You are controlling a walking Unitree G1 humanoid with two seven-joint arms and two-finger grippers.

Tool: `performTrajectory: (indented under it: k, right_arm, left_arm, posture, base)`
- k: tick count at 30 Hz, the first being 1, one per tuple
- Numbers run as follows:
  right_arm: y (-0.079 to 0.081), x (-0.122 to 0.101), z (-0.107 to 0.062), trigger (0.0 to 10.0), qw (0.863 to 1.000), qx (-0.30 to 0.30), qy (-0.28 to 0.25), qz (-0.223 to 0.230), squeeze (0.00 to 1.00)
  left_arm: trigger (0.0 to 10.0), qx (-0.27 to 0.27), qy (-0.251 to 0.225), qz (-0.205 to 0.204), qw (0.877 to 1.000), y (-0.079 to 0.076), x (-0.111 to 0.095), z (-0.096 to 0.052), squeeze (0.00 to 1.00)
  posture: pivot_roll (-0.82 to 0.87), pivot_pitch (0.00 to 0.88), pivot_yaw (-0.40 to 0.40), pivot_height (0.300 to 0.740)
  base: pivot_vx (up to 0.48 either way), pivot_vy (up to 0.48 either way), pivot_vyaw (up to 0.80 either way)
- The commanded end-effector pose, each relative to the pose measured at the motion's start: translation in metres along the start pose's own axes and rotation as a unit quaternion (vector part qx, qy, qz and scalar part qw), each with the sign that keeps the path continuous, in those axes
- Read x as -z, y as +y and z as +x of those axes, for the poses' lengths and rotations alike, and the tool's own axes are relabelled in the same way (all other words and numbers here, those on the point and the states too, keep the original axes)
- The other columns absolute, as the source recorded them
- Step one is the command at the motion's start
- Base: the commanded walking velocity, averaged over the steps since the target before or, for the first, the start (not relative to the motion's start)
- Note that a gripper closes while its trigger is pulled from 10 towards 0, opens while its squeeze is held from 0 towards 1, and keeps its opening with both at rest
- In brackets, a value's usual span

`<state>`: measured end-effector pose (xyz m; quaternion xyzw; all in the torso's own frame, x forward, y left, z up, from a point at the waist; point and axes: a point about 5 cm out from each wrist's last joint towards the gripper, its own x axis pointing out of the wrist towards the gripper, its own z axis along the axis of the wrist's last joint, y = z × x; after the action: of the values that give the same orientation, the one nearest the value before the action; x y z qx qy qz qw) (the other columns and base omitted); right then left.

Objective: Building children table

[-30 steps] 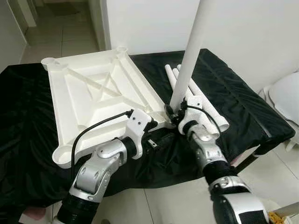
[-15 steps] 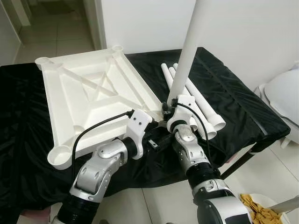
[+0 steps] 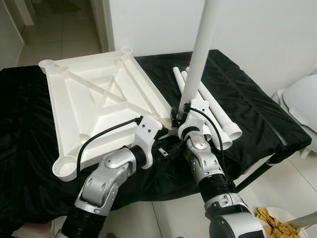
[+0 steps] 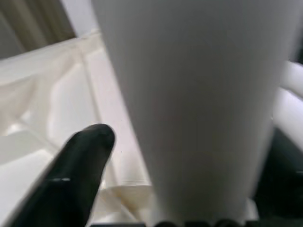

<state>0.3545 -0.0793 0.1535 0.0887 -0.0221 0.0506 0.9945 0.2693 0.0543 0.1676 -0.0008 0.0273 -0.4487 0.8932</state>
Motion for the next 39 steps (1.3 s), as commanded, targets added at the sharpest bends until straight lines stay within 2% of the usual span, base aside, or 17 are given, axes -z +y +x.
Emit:
performTrajectory:
  k: [1, 4, 5, 7, 8, 10, 14, 17, 23, 24, 26, 29, 34, 39]
  right_arm:
    - [0.004, -0.005, -0.002, 10.0, 0.999, -0.021, -0.017, 0.018, 1.0]
    - [-0.002, -0.006, -0.003, 10.0, 0.999, -0.035, -0.02, 0.014, 1.0]
    - [-0.007, -0.007, -0.004, 10.0, 0.999, -0.043, -0.02, 0.011, 0.25]
    - [-0.007, -0.007, -0.004, 10.0, 0.999, -0.043, -0.02, 0.011, 0.25]
    - [-0.012, -0.009, -0.005, 10.0, 0.998, -0.056, -0.021, 0.006, 0.0]
    - [-0.023, -0.011, -0.006, 10.0, 0.997, -0.077, -0.02, -0.006, 0.0]
    - [-0.031, -0.012, -0.008, 10.0, 0.994, -0.106, -0.015, -0.021, 0.0]
    - [-0.043, -0.011, -0.012, 10.0, 0.985, -0.166, -0.004, -0.053, 0.0]
    - [-0.056, -0.008, -0.014, 10.0, 0.977, -0.198, 0.012, -0.074, 0.0]
    - [-0.063, -0.005, -0.015, 10.0, 0.974, -0.207, 0.022, -0.086, 0.0]
    - [-0.063, -0.005, -0.015, 10.0, 0.974, -0.207, 0.022, -0.086, 0.0]
    - [-0.076, 0.001, -0.016, 10.0, 0.971, -0.21, 0.04, -0.103, 0.0]
    - [-0.083, 0.004, -0.015, 10.0, 0.966, -0.229, 0.048, -0.11, 0.0]
    - [-0.081, 0.001, -0.011, 10.0, 0.962, -0.246, 0.04, -0.116, 0.0]
  left_arm:
    - [10.0, -0.001, 0.017, -0.003, 1.0, -0.001, 0.007, 0.0, 0.0]
    - [10.0, -0.001, 0.018, -0.002, 1.0, -0.001, 0.007, 0.0, 0.0]
    - [10.0, -0.002, 0.018, -0.002, 1.0, -0.001, 0.007, 0.0, 0.0]
    - [10.0, -0.002, 0.018, -0.002, 1.0, -0.001, 0.007, 0.0, 0.0]
    - [10.0, -0.001, 0.018, -0.002, 1.0, -0.001, 0.008, 0.0, 0.0]
    - [10.0, -0.002, 0.018, -0.002, 1.0, -0.001, 0.008, 0.0, 0.0]
    - [10.0, -0.002, 0.018, -0.002, 1.0, -0.001, 0.008, 0.0, 0.0]
    - [10.0, -0.003, 0.019, -0.002, 1.0, 0.0, 0.007, 0.0, 0.0]
    - [10.0, -0.003, 0.022, -0.002, 1.0, 0.0, 0.009, -0.003, 0.0]
    - [10.0, -0.003, 0.025, -0.001, 1.0, 0.0, 0.01, -0.004, 0.0]
    - [10.0, -0.003, 0.025, -0.001, 1.0, 0.0, 0.01, -0.004, 0.0]
    - [10.0, -0.006, 0.03, 0.001, 1.0, 0.002, 0.01, -0.007, 0.0]
    - [10.0, -0.012, 0.031, 0.002, 0.999, 0.006, 0.009, -0.011, 0.0]
    - [10.0, -0.015, 0.032, 0.003, 0.999, 0.007, 0.009, -0.012, 0.0]
  posture:
    - [-0.06, 0.007, -0.022, 0.74]
    - [-0.06, 0.008, -0.022, 0.74]
    - [-0.06, 0.008, -0.023, 0.74]
    - [-0.06, 0.008, -0.023, 0.74]
    - [-0.06, 0.009, -0.023, 0.74]
    - [-0.06, 0.011, -0.023, 0.74]
    - [-0.06, 0.014, -0.02, 0.74]
    - [-0.06, 0.019, -0.016, 0.74]
    - [-0.06, 0.028, -0.01, 0.74]
    - [-0.06, 0.035, -0.007, 0.74]
    - [-0.06, 0.035, -0.007, 0.74]
    - [-0.06, 0.045, -0.004, 0.74]
    - [-0.05, 0.053, 0.0, 0.74]
    - [-0.05, 0.056, 0.0, 0.74]
  base:
    - [0.0, 0.0, 0.0]
    - [0.0, 0.0, 0.0]
    - [0.0, 0.0, 0.0]
    - [0.0, 0.0, 0.0]
    - [0.0, 0.0, 0.0]
    - [0.0, 0.0, 0.0]
    - [0.0, 0.0, 0.0]
    - [0.0, 0.0, 0.0]
    - [0.0, 0.0, 0.0]
    - [0.0, 0.0, 0.0]
    - [0.0, 0.0, 0.0]
    - [0.0, 0.0, 0.0]
    - [0.0, 0.0, 0.0]
    - [0.0, 0.0, 0.0]
